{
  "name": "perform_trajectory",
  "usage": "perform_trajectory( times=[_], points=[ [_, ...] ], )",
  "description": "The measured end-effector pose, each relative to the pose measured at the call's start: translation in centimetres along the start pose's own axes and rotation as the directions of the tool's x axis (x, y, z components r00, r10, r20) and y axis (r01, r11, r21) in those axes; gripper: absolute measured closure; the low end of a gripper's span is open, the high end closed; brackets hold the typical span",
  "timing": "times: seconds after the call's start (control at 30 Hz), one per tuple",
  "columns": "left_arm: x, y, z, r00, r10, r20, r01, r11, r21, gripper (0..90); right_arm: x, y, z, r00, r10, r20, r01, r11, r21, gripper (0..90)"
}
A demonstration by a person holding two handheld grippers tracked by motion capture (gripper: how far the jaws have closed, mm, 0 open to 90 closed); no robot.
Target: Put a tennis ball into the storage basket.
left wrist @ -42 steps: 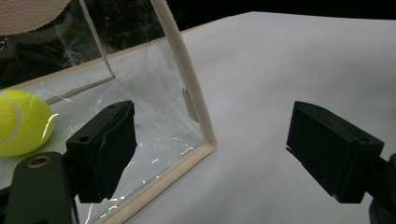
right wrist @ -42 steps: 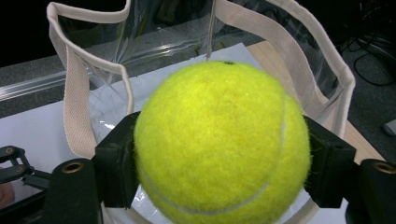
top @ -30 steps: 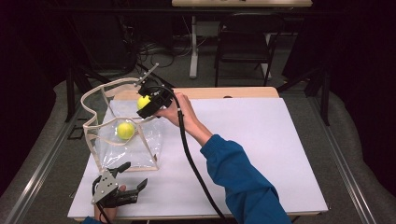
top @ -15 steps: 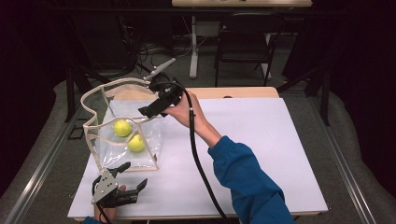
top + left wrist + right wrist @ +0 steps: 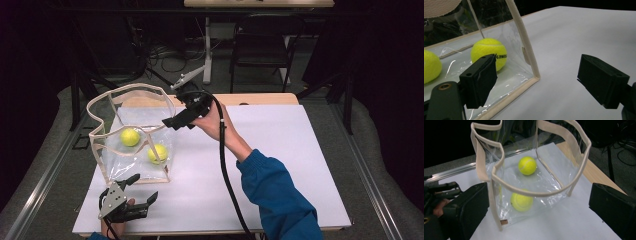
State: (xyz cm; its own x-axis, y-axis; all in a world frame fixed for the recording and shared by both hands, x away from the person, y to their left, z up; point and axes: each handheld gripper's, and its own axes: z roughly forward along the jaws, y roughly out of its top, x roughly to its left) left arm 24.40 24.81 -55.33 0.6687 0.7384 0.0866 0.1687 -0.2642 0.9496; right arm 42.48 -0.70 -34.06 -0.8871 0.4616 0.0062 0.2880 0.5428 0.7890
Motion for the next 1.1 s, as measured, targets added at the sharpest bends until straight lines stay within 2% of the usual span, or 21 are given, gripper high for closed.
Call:
perform_trajectory(
  times=[0.5, 1.1],
  points=[
    [-0.2, 0.1, 0.0, 1.0, 0.006, -0.001, -0.006, 1.0, -0.001, 15.8, -0.1, -4.4, -0.6, 0.9999, -0.001, 0.01, 0.001, 0.998, 0.06, 1.5],
    [-0.1, 0.0, -0.1, 1.0, 0.007, -0.005, -0.007, 1.0, 0.002, 15.8, -0.9, -9.8, -1.5, 0.9989, 0.043, 0.02, -0.044, 0.995, 0.094, 0.8]
  ],
)
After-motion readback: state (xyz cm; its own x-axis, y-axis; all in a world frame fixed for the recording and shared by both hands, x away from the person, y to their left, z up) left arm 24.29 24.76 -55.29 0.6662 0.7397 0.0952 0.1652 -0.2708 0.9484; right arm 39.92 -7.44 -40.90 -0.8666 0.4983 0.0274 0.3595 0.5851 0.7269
